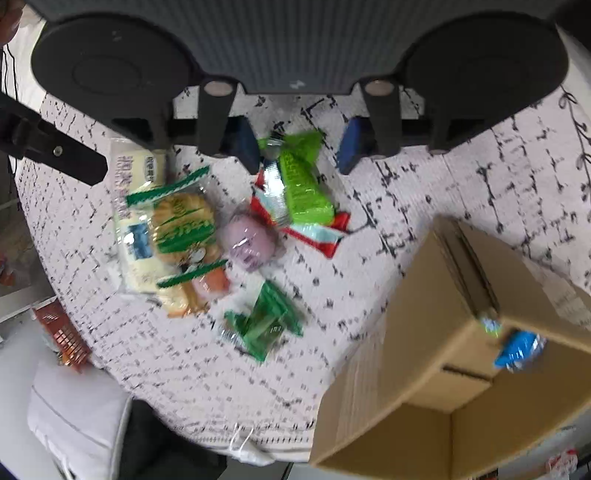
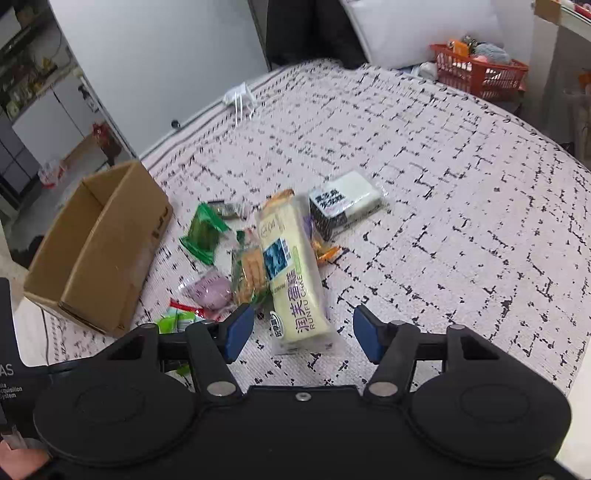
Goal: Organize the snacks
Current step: 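Grasp the green packet with the left tool while the right tool grasps the RUNFU CAKE bar, then carry the green packet and cake bar to the box and release the green packet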
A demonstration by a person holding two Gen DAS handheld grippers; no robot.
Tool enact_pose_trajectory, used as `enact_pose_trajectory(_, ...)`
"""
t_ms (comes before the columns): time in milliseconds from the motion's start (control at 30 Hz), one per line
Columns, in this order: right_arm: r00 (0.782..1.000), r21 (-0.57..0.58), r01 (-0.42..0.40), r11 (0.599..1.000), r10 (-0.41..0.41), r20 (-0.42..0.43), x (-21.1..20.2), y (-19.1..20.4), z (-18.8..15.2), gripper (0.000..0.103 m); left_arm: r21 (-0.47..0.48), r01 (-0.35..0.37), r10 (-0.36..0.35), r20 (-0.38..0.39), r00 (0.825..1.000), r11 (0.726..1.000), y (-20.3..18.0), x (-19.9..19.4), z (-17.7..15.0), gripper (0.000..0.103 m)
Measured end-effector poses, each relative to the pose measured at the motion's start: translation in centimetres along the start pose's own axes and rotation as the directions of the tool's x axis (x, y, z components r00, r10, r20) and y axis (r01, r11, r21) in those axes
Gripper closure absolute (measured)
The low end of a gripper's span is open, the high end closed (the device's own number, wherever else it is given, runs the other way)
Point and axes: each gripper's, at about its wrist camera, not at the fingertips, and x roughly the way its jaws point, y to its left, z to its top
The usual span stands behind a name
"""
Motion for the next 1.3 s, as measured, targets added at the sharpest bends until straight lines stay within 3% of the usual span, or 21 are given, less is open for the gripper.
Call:
enact_pose_trajectory(100, 1.000, -0.010, 0.015, 1.000, -0.016, -0.027, 1.0, 0.2, 0.0, 0.044, 0.003, 0.009, -0.009, 0.002, 1.000, 1.000, 0.0, 0.2, -0.1, 0.071)
enact_pose_trajectory(533, 0.995, -0.038, 0.053, 0.998, -0.056, -0.088, 4.6, 0.9, 0.0, 0.045, 0.046, 0.022, -0.023, 0.016, 1.000, 0.999, -0.5, -1.4, 0.3, 0.073)
enact_pose_trajectory(700, 0.994, -0.023, 0.032, 0.999, -0.034, -0.106, 5.2, 0.7, -0.3, 0.062, 0.041, 0.028, -0.030, 0.032, 0.999, 0.999, 0.1, -2.6, 0.5, 0.073)
enact_pose_trajectory(767, 0.994, -0.007, 0.022, 1.000, -0.023, -0.110, 5.0, 0.5, -0.3, 0.065, 0.046, 0.032, -0.034, 0.045, 0.998, 0.998, 0.2, -3.5, 0.6, 0.074)
enact_pose_trajectory(1300, 0.995, 0.074, -0.034, 0.997, 0.027, 0.095, -1.9, 0.1, 0.5, 0.069, 0.090, 0.054, -0.068, 0.162, 0.984, 0.994, 0.4, -10.0, 0.4, 0.073)
